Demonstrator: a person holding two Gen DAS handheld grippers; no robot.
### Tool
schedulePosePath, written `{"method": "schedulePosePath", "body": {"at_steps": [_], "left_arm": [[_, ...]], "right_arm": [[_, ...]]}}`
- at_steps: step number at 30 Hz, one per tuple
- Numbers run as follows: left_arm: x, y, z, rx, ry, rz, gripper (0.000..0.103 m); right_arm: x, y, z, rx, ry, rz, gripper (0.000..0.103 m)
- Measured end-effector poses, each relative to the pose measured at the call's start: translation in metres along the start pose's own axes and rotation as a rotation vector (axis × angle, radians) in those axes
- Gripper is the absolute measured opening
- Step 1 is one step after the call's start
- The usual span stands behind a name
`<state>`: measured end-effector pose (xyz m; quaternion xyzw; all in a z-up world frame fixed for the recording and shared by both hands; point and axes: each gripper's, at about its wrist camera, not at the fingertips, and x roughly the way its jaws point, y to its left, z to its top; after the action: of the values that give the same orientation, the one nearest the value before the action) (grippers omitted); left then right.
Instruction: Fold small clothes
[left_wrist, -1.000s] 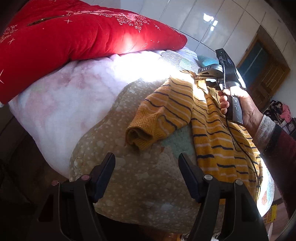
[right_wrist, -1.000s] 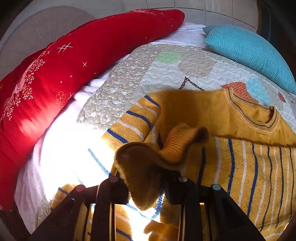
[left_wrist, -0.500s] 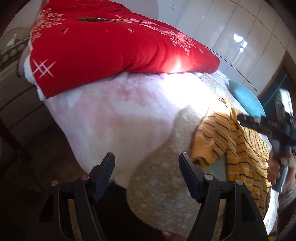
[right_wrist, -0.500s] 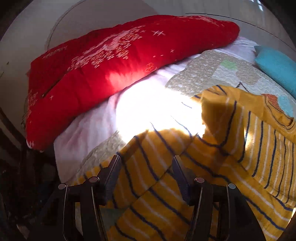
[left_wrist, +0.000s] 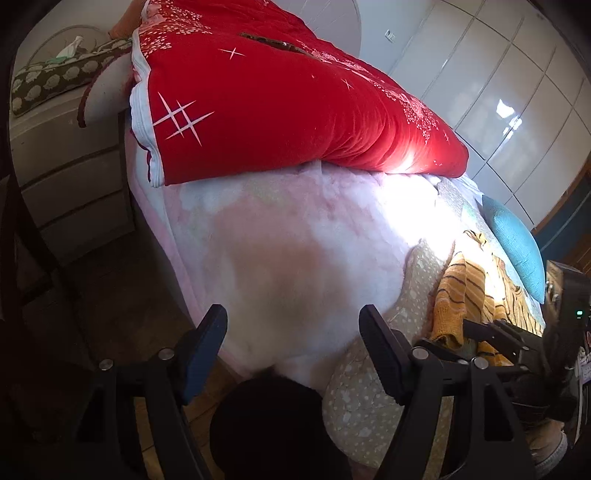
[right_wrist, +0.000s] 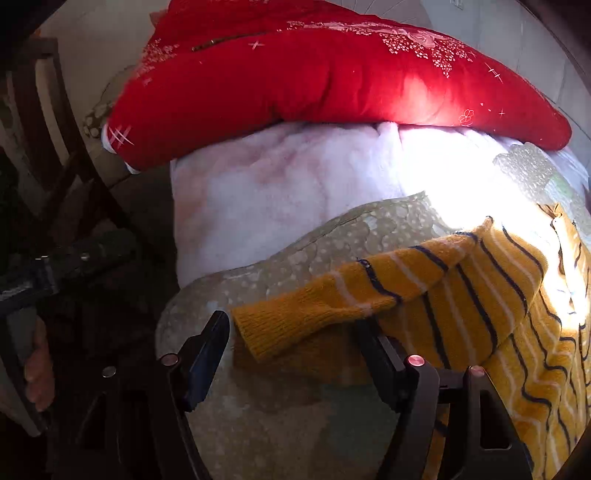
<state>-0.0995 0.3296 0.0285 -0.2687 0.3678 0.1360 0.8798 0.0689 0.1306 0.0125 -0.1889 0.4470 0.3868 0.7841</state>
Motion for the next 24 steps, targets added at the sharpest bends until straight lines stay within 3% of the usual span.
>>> {"method": "schedulePosePath", "body": {"at_steps": [3,4,9,12,15,19,24], "left_arm": [[0.000,0.002,-0.002,-0.004,0.001,-0.010,0.073],[-0.001,0.002,-0.003,-0.005,0.002,-0.012,0.073],[-0.005,-0.004,-0.001,-0.002,0.004,-0.038,0.073],[-0.007,-0.021,0.000,0.043,-0.001,-0.052,0.073],[-0.004,-0.043,0.002,0.101,0.004,-0.071,0.073],[-0.002,-0.069,0.003,0.160,0.009,-0.111,0.073],[0.003,-0.103,-0.005,0.228,0.029,-0.137,0.073]], "right_arm": [[0.006,-0.005,0.015,0.048,-0.018,-0.016,0.020],[0.004,-0.009,0.026,0.074,-0.024,-0.018,0.016],[-0.039,-0.034,0.105,0.129,-0.174,-0.052,0.015],[-0.101,-0.043,0.160,0.115,-0.329,-0.082,0.015],[-0.173,-0.060,0.192,0.125,-0.474,-0.105,0.015],[-0.237,-0.111,0.175,0.220,-0.538,-0.175,0.015],[-0.262,-0.229,0.084,0.485,-0.464,-0.283,0.015]]}}
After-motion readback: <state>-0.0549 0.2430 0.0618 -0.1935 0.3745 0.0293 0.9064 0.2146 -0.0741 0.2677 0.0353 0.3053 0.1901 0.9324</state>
